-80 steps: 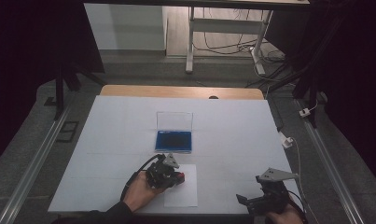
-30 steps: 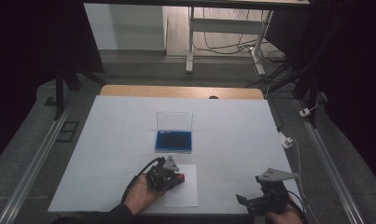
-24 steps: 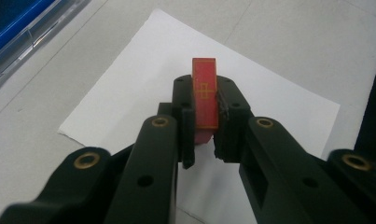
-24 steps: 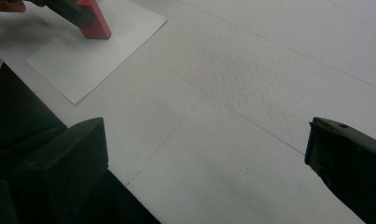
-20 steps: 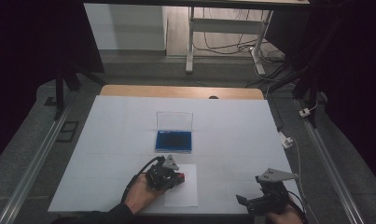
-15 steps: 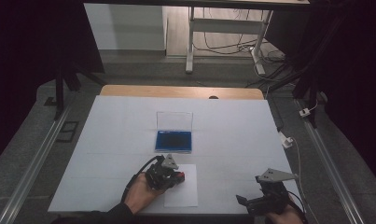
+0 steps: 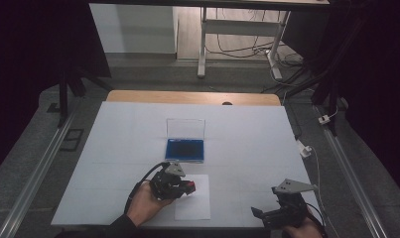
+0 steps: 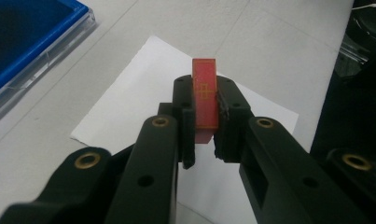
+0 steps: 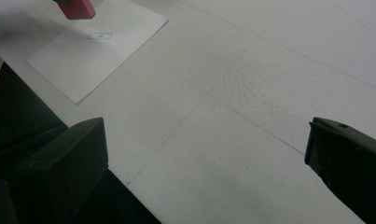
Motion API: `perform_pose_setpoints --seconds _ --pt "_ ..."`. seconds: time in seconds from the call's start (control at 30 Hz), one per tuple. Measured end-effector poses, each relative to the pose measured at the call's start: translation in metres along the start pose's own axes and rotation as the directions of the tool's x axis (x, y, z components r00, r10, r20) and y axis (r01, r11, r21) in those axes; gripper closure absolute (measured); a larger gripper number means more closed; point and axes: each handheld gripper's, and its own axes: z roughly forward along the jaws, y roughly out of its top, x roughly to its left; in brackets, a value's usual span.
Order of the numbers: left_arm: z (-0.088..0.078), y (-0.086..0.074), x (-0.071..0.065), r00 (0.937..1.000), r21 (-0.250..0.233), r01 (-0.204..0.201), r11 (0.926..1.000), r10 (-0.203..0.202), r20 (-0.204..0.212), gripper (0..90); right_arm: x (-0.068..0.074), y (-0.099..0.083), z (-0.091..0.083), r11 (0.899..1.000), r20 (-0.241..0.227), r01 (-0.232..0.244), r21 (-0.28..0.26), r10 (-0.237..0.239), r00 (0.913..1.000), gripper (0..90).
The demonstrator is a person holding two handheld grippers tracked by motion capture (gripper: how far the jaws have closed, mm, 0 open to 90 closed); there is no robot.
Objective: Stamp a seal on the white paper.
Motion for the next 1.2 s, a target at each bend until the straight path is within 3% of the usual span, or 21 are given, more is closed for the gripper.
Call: perform_pose_setpoints --seconds 0.57,1.2 --pt "-0.029 0.0 0.006 0.9998 -0.061 0.018 0.998 -0.017 0.004 79.4 0.0 0.0 0.0 1.0 -0.001 -0.004 -0.004 0.004 1.0 0.0" --pt "-0.051 -0.006 0.026 0.9959 -0.119 0.07 0.9905 -0.076 -0.049 79.4 -0.001 0.0 0.0 1.0 -0.002 -0.005 -0.003 0.005 1.0 0.0"
